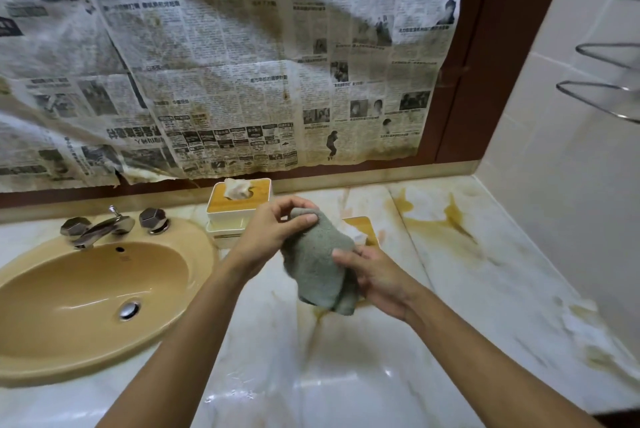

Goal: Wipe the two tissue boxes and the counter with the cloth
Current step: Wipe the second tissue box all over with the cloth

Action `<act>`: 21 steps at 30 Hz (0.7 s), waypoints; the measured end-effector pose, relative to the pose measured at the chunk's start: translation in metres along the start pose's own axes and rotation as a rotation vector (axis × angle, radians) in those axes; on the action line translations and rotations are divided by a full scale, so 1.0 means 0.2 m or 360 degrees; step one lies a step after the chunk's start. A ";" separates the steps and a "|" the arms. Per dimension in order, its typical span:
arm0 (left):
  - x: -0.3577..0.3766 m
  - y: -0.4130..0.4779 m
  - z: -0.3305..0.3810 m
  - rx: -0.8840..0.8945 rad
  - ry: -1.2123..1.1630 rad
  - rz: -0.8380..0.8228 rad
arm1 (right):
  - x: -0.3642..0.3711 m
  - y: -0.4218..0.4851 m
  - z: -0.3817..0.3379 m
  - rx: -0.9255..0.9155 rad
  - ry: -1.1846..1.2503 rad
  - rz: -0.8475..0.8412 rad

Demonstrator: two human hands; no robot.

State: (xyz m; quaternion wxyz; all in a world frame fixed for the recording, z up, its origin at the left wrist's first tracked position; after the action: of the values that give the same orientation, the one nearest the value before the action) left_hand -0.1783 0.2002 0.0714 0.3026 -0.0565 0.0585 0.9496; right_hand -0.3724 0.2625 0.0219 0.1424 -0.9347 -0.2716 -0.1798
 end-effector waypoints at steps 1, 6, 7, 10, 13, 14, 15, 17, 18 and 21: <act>0.03 0.01 -0.02 -0.0053 -0.0045 0.0046 | -0.03 -0.01 -0.01 -0.0089 0.0073 0.0035; 0.20 0.09 -0.11 -0.0221 -0.0274 0.0125 | -0.17 -0.08 -0.06 -0.0220 0.0371 -0.0121; 0.24 0.11 -0.13 -0.0230 -0.0343 0.0132 | -0.19 -0.09 -0.05 -0.0153 0.0384 -0.0157; 0.32 0.17 -0.16 -0.0322 -0.0412 0.0097 | -0.27 -0.14 0.01 -0.0004 0.0515 -0.0097; 0.35 0.24 -0.21 -0.0440 0.0121 0.0234 | -0.38 -0.19 0.02 -0.0031 0.0672 0.0139; 0.35 0.27 -0.23 -0.0460 0.0333 0.0340 | -0.42 -0.21 0.02 -0.0048 0.0708 0.0240; 0.35 0.29 -0.25 -0.0490 0.0527 0.0424 | -0.47 -0.23 0.01 -0.0063 0.0726 0.0339; 0.36 0.35 -0.28 -0.0596 0.0928 0.0434 | -0.57 -0.26 -0.01 -0.0094 0.0709 0.0500; 0.37 0.39 -0.30 -0.0651 0.1155 0.0385 | -0.61 -0.28 -0.02 -0.0109 0.0684 0.0558; 0.44 0.48 -0.35 -0.0768 0.1701 0.0231 | -0.71 -0.32 -0.05 -0.0138 0.0561 0.0709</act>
State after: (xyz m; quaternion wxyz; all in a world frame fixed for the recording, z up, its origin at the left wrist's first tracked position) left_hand -0.2993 0.1621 -0.0029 0.1441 -0.5902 -0.0110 0.7942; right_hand -0.5234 0.2464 -0.0175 0.1832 -0.9309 -0.0228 -0.3151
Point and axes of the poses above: each hand's wrist, its own y-axis towards the middle knuckle, its own x-axis out of the palm, z = x × y, the point moved 1 cm from there along y, towards the middle knuckle, and after that the axes turned 15 degrees about -z, right-handed, at the moved point
